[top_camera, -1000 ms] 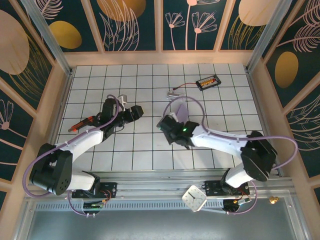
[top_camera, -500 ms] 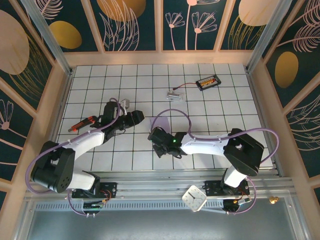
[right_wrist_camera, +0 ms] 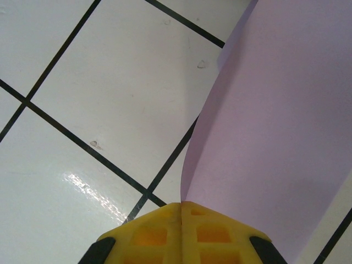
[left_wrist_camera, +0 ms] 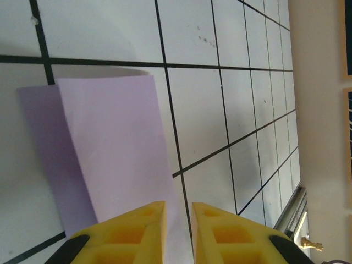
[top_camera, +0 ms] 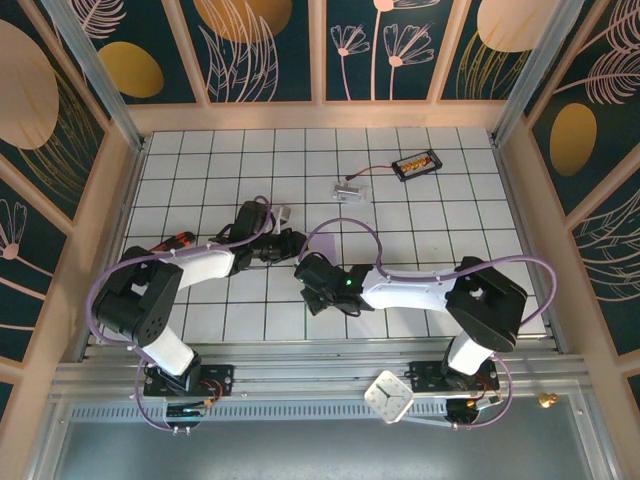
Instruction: Fold a paper plane with a square sheet of paper (pick it up from the middle)
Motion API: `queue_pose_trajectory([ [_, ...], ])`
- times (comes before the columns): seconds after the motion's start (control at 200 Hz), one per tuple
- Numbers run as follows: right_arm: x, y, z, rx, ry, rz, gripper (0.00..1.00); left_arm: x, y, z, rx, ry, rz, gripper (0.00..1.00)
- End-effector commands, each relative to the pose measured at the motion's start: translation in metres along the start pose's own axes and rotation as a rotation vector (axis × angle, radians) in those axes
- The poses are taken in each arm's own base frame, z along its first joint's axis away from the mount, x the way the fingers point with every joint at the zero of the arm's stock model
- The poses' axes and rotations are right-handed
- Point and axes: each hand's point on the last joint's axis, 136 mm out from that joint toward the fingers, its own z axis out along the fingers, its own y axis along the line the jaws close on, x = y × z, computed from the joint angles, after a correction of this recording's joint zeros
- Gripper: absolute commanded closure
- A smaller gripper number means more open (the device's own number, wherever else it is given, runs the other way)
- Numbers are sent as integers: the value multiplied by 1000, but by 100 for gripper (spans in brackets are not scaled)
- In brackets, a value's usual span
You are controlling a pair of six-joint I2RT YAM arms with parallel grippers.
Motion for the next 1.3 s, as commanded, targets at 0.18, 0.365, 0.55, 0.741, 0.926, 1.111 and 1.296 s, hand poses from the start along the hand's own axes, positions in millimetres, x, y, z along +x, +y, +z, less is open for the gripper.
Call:
queue_pose_trajectory([
  [0.18, 6, -5, 11, 6, 16, 25, 99, -1, 12, 25, -56, 66, 46, 79],
  [0.365, 6, -6, 15, 1, 19, 31, 98, -2, 34, 38, -138, 102, 69, 83],
  [0.55, 2, -6, 17, -21, 14, 42, 98, 5, 52, 44, -199, 146, 91, 85],
  [0.741, -6, -10, 19, -58, 5, 61, 98, 3, 56, 49, -218, 170, 126, 87],
  [0.926, -12, -15, 21, -92, -3, 84, 97, 7, 60, 52, -214, 189, 121, 89],
  [1.111, -17, -18, 23, -122, -3, 99, 96, 9, 61, 54, -213, 201, 121, 89],
  [1.296, -17, -20, 22, -142, -6, 119, 94, 11, 63, 54, -215, 205, 118, 90],
])
